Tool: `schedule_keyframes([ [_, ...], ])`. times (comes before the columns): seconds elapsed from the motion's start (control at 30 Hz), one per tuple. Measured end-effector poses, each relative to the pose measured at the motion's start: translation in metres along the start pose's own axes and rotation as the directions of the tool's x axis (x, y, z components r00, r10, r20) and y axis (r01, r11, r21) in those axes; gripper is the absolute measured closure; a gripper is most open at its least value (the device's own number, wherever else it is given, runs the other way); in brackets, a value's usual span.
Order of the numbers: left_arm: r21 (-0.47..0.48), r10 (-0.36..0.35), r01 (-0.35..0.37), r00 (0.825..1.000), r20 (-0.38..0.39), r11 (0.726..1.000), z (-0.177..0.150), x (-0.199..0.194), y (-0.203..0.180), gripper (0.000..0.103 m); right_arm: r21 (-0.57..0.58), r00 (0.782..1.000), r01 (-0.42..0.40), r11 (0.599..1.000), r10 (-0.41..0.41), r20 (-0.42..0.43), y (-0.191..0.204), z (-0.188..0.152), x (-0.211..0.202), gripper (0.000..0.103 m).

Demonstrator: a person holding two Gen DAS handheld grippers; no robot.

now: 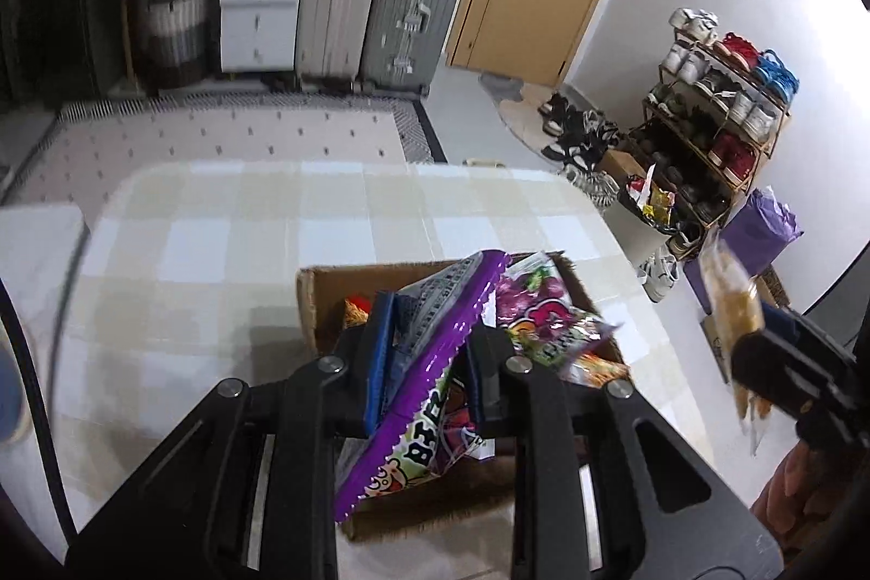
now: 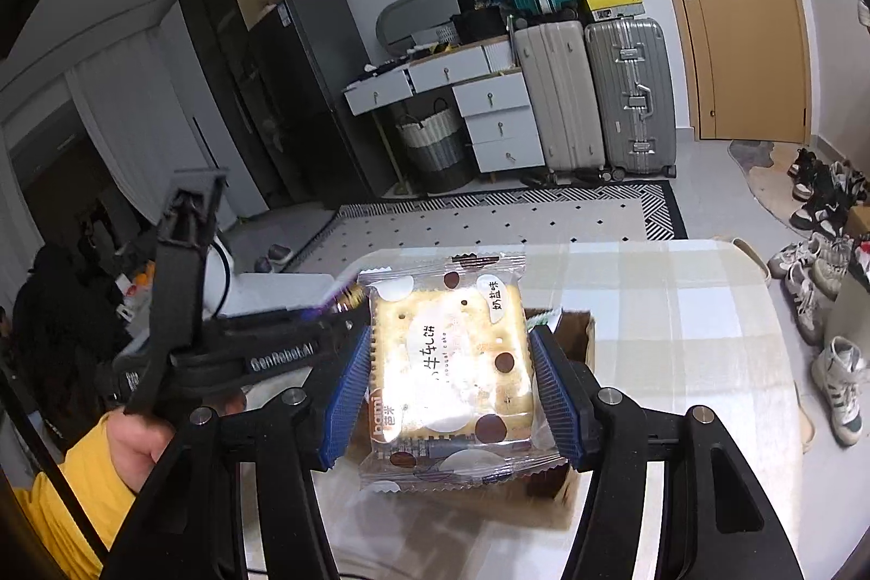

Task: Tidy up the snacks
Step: 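Lift the cracker pack and candy bag and carry them over the box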

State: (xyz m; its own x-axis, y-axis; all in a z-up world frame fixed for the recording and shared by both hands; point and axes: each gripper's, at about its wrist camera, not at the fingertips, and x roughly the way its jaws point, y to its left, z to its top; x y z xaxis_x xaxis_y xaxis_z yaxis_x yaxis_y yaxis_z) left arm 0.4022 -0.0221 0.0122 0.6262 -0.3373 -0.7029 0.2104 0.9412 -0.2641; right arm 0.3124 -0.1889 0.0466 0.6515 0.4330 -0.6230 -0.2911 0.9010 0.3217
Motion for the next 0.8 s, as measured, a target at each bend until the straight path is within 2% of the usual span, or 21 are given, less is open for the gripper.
schedule_keyframes([
  [0.13, -0.002, 0.013, -0.013, 1.000, -0.028, 1.000, -0.002, 0.031, 0.007, 0.083, -0.010, 0.999, 0.025, 1.000, -0.025, -0.022, -0.005, 0.018, 0.031, 0.044],
  [0.23, 0.014, 0.033, -0.032, 0.999, -0.032, 0.999, -0.009, 0.040, 0.009, 0.083, -0.043, 0.997, 0.039, 0.998, -0.042, -0.069, -0.005, 0.027, 0.058, 0.044],
  [0.43, 0.046, 0.051, -0.049, 0.997, -0.057, 0.998, -0.018, 0.050, 0.011, 0.083, 0.004, 0.979, 0.057, 0.998, -0.055, -0.198, -0.021, 0.020, 0.106, 0.044],
  [0.57, 0.047, 0.052, -0.048, 0.994, -0.097, 0.998, -0.030, 0.063, 0.017, 0.083, 0.020, 0.967, 0.067, 0.998, -0.060, -0.248, -0.029, 0.010, 0.118, 0.045],
  [0.7, 0.053, 0.052, -0.046, 0.993, -0.105, 0.998, -0.036, 0.067, 0.019, 0.083, 0.051, 0.960, 0.062, 0.997, -0.045, -0.277, -0.039, -0.006, 0.119, 0.045],
  [0.8, 0.079, 0.055, -0.046, 0.992, -0.113, 0.996, -0.039, 0.073, 0.016, 0.083, 0.061, 0.963, 0.062, 0.996, -0.043, -0.268, -0.044, -0.010, 0.119, 0.045],
])
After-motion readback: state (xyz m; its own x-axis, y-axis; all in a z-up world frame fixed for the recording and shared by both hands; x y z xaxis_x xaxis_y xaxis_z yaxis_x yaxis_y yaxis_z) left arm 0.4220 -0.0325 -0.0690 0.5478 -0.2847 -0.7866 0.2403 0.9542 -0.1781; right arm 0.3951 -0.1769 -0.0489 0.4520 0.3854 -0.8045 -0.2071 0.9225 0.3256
